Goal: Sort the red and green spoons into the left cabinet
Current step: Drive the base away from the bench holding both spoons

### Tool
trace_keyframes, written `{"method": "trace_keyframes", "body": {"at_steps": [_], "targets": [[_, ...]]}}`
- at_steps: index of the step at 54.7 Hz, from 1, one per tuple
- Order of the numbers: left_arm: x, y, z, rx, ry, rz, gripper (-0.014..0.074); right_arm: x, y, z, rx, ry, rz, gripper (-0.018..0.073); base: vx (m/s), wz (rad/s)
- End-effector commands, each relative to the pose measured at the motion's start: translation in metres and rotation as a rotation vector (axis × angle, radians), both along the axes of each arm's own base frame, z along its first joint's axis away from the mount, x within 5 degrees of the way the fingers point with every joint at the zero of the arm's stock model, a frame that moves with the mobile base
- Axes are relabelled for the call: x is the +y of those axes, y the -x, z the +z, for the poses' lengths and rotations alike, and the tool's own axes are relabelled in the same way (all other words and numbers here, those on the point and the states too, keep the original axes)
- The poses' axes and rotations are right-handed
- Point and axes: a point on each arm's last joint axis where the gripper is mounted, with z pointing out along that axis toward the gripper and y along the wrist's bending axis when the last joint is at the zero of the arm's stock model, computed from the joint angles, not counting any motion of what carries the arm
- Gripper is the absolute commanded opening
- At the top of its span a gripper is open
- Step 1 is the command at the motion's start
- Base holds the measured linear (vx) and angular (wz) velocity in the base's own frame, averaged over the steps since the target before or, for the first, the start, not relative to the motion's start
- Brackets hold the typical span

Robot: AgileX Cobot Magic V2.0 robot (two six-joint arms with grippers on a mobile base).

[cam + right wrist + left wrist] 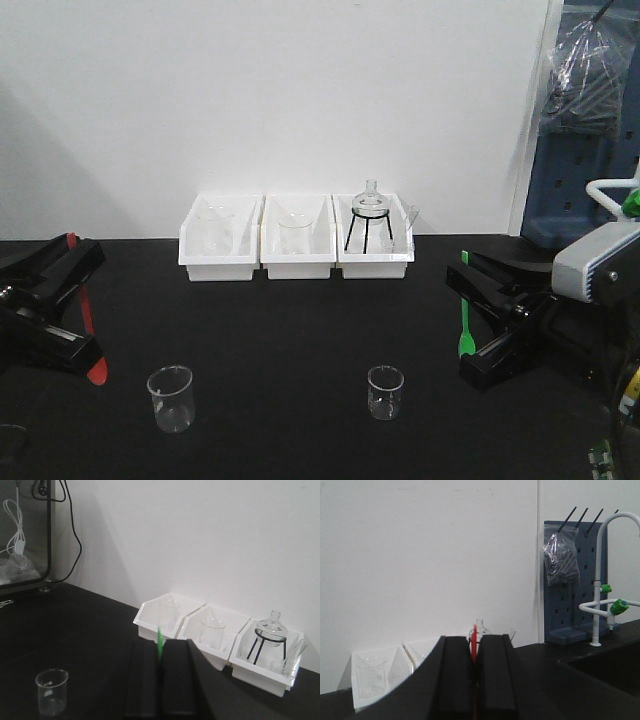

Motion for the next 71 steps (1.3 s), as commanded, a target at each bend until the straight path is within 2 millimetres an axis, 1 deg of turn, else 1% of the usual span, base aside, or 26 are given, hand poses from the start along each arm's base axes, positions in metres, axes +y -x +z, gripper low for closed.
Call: {"method": "trace_keyframes", "body": {"at_steps": [1, 19, 38, 52, 71], "targets": [[0.0004, 0.0059, 0.0204, -0.102, 0.055, -0.017, 0.0182, 0.0007, 0.0058, 0.0221, -0.093, -0.054, 0.028, -0.0009, -0.21, 0.1], [0.0004, 0.0059, 0.0204, -0.102, 0.055, -0.017, 0.0182, 0.0007, 0.0058, 0.0221, -0.093, -0.054, 0.028, -0.0009, -0.19, 0.22], [0.0004, 0.0059, 0.0204, -0.102, 0.055, -0.017, 0.0182, 0.0007, 0.0058, 0.0221, -0.093, -0.054, 0.028, -0.0009, -0.13, 0.42], [0.0004, 0.0059, 0.0204, -0.102, 0.055, -0.017, 0.0182, 0.0007, 0.0058, 0.0221, -0.093, -0.054, 0.028, -0.0009, -0.09, 0.6], [0.0004, 0.0059, 0.0204, -0.102, 0.055, -0.017, 0.0182, 0.0007, 0.0058, 0.0221, -0.093, -0.054, 0.028, -0.0009, -0.07, 0.76]]}}
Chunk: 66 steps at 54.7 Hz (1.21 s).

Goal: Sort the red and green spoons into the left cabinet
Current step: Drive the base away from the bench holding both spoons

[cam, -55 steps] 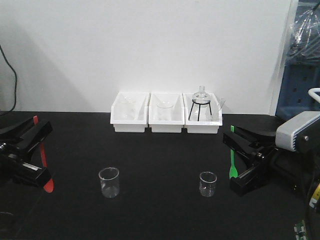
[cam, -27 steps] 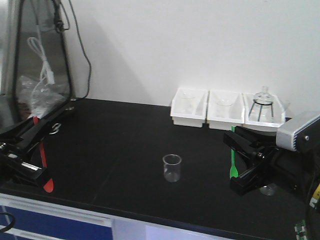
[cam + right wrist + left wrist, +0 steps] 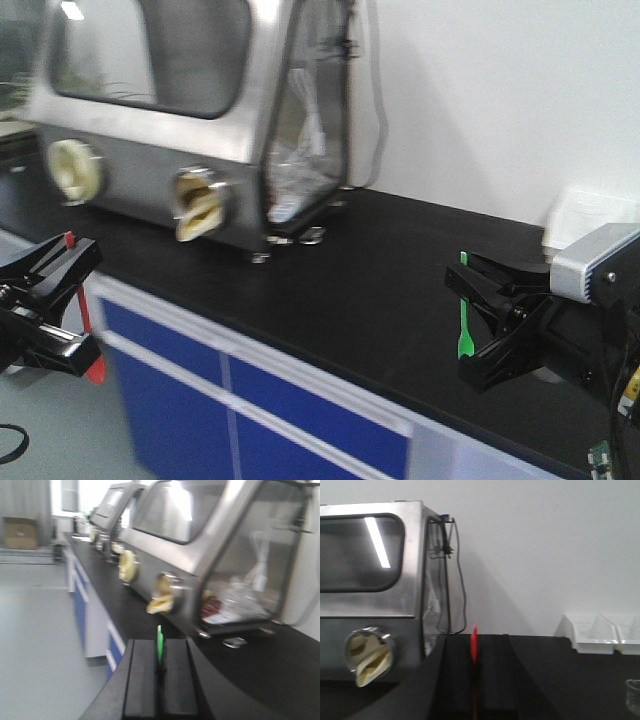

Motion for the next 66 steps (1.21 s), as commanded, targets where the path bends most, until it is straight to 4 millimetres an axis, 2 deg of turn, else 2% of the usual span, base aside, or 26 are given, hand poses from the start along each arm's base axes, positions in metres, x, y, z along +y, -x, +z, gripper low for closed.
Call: {"method": "trace_keyframes", "body": {"at_steps": [1, 31, 66], "targets": [[0.0004, 0.0059, 0.0204, -0.102, 0.055, -0.017, 0.0182, 0.0007, 0.0059, 0.0222, -0.094, -0.054, 0.029, -0.0009, -0.05, 0.76], [0.0004, 0.0059, 0.0204, -0.102, 0.055, -0.017, 0.0182, 0.0007, 0.0059, 0.0222, -0.094, -0.054, 0.029, -0.0009, 0.01, 0.64], [0.0004, 0.0059, 0.0204, -0.102, 0.055, -0.017, 0.0182, 0.0007, 0.0059, 0.0222, -0.094, -0.054, 0.029, -0.0009, 0.14, 0.57]]}}
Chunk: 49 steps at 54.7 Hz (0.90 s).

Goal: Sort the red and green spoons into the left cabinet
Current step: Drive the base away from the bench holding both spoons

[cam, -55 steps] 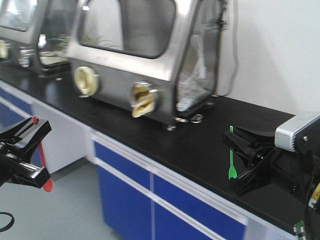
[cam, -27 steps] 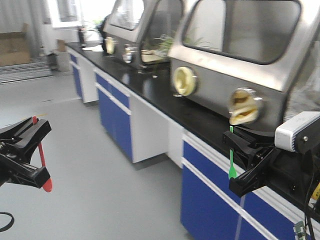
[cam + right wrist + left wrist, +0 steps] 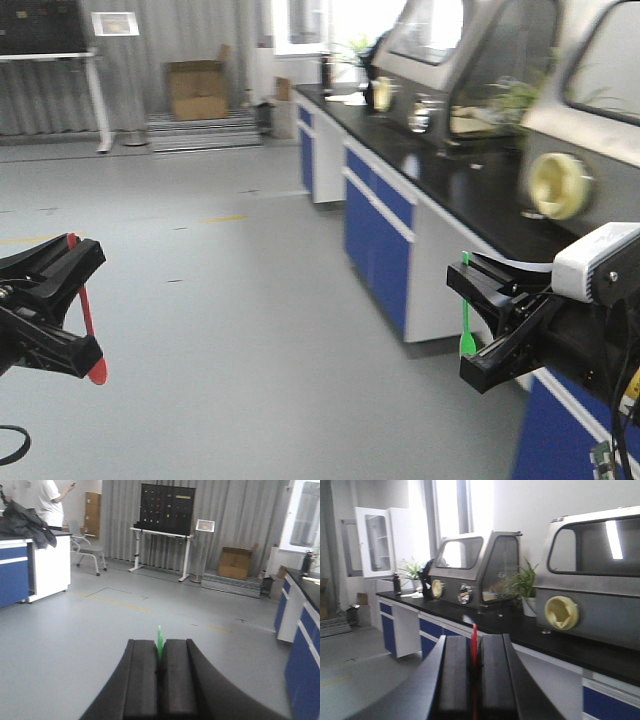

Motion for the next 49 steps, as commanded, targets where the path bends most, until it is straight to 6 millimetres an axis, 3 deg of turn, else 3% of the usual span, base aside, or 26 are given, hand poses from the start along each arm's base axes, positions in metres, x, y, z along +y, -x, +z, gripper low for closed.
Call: {"method": "trace_keyframes", "body": {"at_steps": [1, 27, 49], "targets": [[0.0004, 0.0059, 0.0204, -0.102, 0.055, -0.017, 0.0182, 0.0007, 0.0059, 0.0222, -0.094, -0.055, 0.029, -0.0009, 0.2, 0.66], [0.0004, 0.0059, 0.0204, -0.102, 0.055, -0.017, 0.0182, 0.0007, 0.0059, 0.0222, -0.094, -0.055, 0.029, -0.0009, 0.24, 0.64], [0.0004, 0.0059, 0.0204, -0.102, 0.055, -0.017, 0.0182, 0.0007, 0.0059, 0.0222, -0.094, -0.055, 0.029, -0.0009, 0.33, 0.31]]}}
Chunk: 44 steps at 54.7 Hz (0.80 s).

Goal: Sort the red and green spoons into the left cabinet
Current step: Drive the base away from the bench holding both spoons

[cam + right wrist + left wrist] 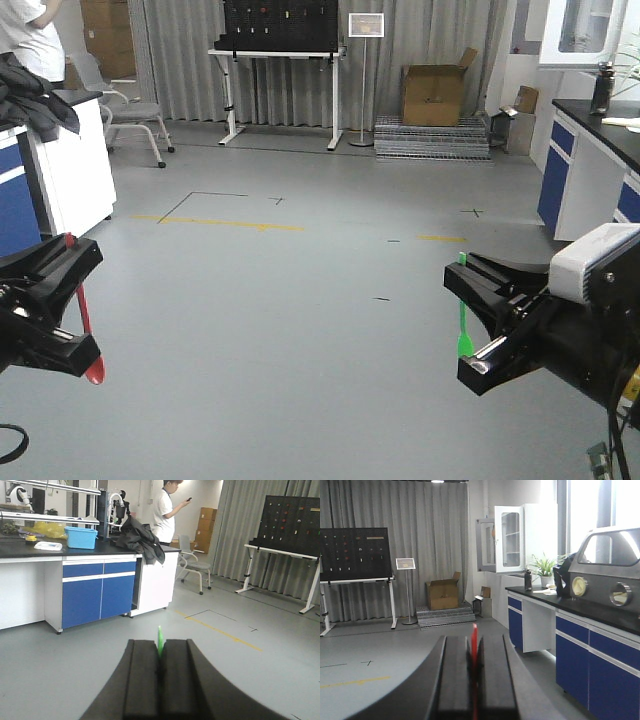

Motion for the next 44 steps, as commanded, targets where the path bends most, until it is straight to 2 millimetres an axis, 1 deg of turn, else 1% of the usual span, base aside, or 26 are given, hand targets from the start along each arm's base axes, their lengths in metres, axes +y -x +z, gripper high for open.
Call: {"method": "trace_keyframes", "body": {"at_steps": [1, 22, 44], "targets": [[0.0003, 0.0057, 0.0202, -0.101, 0.055, -0.017, 0.0182, 0.0006, 0.0058, 0.0223, -0.094, -0.057, 0.028, -0.0009, 0.4, 0.13], [0.0003, 0.0057, 0.0202, -0.101, 0.055, -0.017, 0.0182, 0.0006, 0.0058, 0.0223, -0.094, -0.057, 0.028, -0.0009, 0.46, 0.05], [0.0003, 0.0057, 0.0202, -0.101, 0.055, -0.017, 0.0182, 0.0006, 0.0058, 0.0223, -0.094, -0.057, 0.028, -0.0009, 0.53, -0.01]]}}
